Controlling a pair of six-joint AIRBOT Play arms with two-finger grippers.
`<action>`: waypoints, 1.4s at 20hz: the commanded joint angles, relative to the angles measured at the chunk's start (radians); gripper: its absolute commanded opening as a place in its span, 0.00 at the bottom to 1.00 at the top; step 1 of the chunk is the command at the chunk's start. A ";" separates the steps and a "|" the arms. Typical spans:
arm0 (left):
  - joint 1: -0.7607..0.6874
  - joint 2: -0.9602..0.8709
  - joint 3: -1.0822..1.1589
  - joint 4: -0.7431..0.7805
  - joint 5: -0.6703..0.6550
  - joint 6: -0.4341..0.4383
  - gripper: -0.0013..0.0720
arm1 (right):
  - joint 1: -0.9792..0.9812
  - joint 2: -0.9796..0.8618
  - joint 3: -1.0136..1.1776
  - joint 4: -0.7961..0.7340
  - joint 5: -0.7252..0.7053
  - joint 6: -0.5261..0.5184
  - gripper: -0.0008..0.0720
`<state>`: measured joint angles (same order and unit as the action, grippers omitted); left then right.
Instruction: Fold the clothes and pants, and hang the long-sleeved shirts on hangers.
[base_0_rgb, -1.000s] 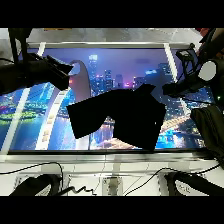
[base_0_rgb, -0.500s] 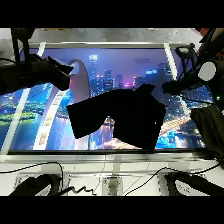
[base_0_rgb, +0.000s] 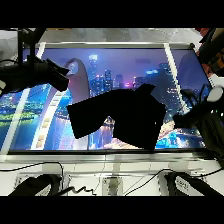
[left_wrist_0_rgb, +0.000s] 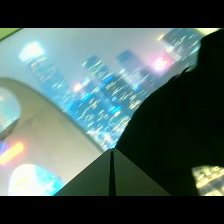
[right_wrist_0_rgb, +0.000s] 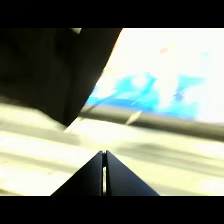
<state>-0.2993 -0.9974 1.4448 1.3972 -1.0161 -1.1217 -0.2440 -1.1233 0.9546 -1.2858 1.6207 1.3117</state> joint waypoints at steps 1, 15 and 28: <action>0.001 -0.001 -0.023 0.061 -0.002 0.000 0.04 | -0.068 0.063 -0.301 0.220 -0.095 -0.042 0.20; 0.182 -0.244 -0.040 -0.143 -0.156 -0.074 0.63 | -0.048 -0.068 -0.578 0.520 -0.496 -0.264 0.38; 0.621 -0.332 -0.504 -0.459 -0.358 0.029 0.95 | -0.048 0.036 -0.578 0.763 -0.514 -0.570 0.04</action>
<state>0.2630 -1.3254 1.0943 1.0286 -1.3567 -1.1080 -0.2924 -1.1191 0.3771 -0.5507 1.1217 0.7712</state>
